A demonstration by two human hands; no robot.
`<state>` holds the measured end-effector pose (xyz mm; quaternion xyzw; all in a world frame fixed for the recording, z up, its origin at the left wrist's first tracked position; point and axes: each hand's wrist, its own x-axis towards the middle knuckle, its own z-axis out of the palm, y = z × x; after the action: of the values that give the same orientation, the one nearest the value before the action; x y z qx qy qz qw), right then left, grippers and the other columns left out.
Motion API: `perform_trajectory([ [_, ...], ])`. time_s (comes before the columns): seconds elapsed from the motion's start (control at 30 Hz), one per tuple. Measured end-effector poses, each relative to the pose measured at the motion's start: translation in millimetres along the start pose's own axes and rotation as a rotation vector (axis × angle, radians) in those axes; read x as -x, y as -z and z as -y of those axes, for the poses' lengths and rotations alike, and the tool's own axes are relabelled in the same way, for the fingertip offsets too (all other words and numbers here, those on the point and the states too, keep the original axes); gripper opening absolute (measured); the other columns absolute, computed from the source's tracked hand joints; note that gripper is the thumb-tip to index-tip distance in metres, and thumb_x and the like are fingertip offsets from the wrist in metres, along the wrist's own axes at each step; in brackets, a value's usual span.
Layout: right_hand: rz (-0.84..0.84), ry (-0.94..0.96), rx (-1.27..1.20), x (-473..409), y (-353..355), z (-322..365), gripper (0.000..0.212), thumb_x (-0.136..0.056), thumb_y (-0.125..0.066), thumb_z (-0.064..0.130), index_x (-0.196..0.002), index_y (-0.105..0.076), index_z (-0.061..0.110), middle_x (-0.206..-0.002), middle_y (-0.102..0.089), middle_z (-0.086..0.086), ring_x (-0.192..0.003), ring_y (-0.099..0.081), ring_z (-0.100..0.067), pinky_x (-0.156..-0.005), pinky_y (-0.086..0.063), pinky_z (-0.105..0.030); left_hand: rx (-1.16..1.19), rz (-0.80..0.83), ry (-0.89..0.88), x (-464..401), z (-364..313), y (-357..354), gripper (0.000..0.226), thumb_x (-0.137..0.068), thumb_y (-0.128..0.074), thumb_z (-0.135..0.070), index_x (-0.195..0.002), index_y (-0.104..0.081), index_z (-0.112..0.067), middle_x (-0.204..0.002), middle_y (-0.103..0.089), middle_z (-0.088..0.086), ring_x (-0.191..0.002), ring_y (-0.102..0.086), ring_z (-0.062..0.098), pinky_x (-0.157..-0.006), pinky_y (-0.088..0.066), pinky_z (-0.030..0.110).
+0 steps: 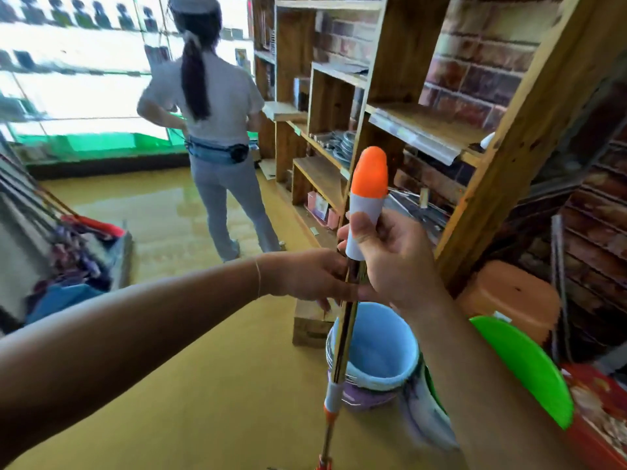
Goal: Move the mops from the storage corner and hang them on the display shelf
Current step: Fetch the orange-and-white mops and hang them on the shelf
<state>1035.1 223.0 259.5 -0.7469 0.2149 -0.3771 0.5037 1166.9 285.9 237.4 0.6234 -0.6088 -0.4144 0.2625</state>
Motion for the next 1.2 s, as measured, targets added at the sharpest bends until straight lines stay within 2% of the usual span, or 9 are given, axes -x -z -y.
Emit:
perform_trajectory([
  [0.17,0.118,0.063,-0.018,-22,-80,25,0.03,-0.091,-0.055,0.044,-0.087,-0.067,0.017,-0.073,-0.07,0.001,-0.068,-0.067,-0.007,-0.071,-0.057,-0.033,-0.009,-0.097,0.048,60,33,54,0.008,-0.095,-0.06,-0.031,-0.089,-0.066,-0.03,-0.078,-0.061,-0.013,-0.08,-0.06,0.006,-0.087,-0.058,0.043],
  [0.4,0.217,0.148,-0.041,-55,-204,56,0.031,-0.084,-0.052,0.054,-0.088,-0.065,0.026,-0.082,-0.072,0.003,-0.074,-0.07,-0.009,-0.073,-0.057,-0.034,-0.097,-0.223,0.059,145,93,139,0.034,-0.095,-0.058,-0.037,-0.103,-0.064,-0.004,-0.088,-0.061,0.005,-0.081,-0.059,0.016,-0.085,-0.058,0.047],
  [0.57,0.302,0.191,-0.118,-82,-294,82,0.029,-0.083,-0.054,0.051,-0.09,-0.065,0.025,-0.078,-0.073,0.004,-0.073,-0.071,-0.011,-0.07,-0.06,-0.035,0.032,-0.383,0.045,213,135,185,0.051,-0.087,-0.057,-0.049,-0.104,-0.058,-0.001,-0.087,-0.056,0.005,-0.078,-0.053,0.017,-0.075,-0.05,0.04],
  [0.7,0.399,0.211,-0.155,-102,-365,101,0.029,-0.083,-0.055,0.047,-0.09,-0.065,0.021,-0.077,-0.072,0.003,-0.07,-0.069,-0.007,-0.066,-0.059,-0.028,0.032,-0.531,0.069,264,166,221,0.04,-0.099,-0.054,-0.034,-0.104,-0.056,0.005,-0.086,-0.051,0.012,-0.075,-0.048,0.019,-0.071,-0.045,0.037],
  [0.93,0.561,0.249,-0.206,-128,-483,124,0.022,-0.087,-0.058,0.044,-0.087,-0.065,0.023,-0.077,-0.071,0.003,-0.072,-0.071,-0.011,-0.071,-0.061,-0.034,0.04,-0.797,0.163,347,214,275,0.035,-0.099,-0.056,-0.023,-0.111,-0.057,0.01,-0.089,-0.056,0.017,-0.064,-0.048,0.003,-0.056,-0.043,0.008],
  [1.0,0.597,0.281,-0.223,-134,-517,129,0.025,-0.084,-0.058,0.047,-0.084,-0.065,0.023,-0.075,-0.072,0.001,-0.072,-0.072,-0.018,-0.07,-0.062,-0.04,0.071,-0.866,0.176,369,230,286,0.035,-0.099,-0.055,-0.027,-0.113,-0.058,0.005,-0.101,-0.064,0.022,-0.072,-0.057,0.003,-0.065,-0.05,0.01],
  [1.07,0.638,0.321,-0.245,-139,-552,132,0.02,-0.091,-0.061,0.039,-0.079,-0.067,0.024,-0.076,-0.072,-0.008,-0.073,-0.071,-0.03,-0.071,-0.06,-0.052,0.105,-0.928,0.212,391,247,297,0.034,-0.098,-0.056,-0.033,-0.114,-0.061,-0.004,-0.103,-0.068,0.014,-0.085,-0.065,0.009,-0.083,-0.056,0.025],
  [1.13,0.687,0.344,-0.251,-145,-589,136,0.022,-0.096,-0.061,0.03,-0.077,-0.067,0.021,-0.079,-0.071,-0.016,-0.075,-0.07,-0.035,-0.072,-0.057,-0.056,0.128,-0.981,0.265,416,261,311,0.033,-0.097,-0.055,-0.036,-0.114,-0.062,-0.009,-0.095,-0.068,0.005,-0.079,-0.065,0.005,-0.078,-0.056,0.029],
  [1.2,0.732,0.366,-0.274,-152,-628,141,0.024,-0.097,-0.06,0.027,-0.078,-0.068,0.015,-0.078,-0.071,-0.016,-0.072,-0.07,-0.029,-0.07,-0.058,-0.051,0.119,-1.034,0.335,440,275,327,0.034,-0.097,-0.054,-0.035,-0.113,-0.062,-0.006,-0.093,-0.065,0.012,-0.077,-0.065,0.012,-0.074,-0.056,0.034],
])
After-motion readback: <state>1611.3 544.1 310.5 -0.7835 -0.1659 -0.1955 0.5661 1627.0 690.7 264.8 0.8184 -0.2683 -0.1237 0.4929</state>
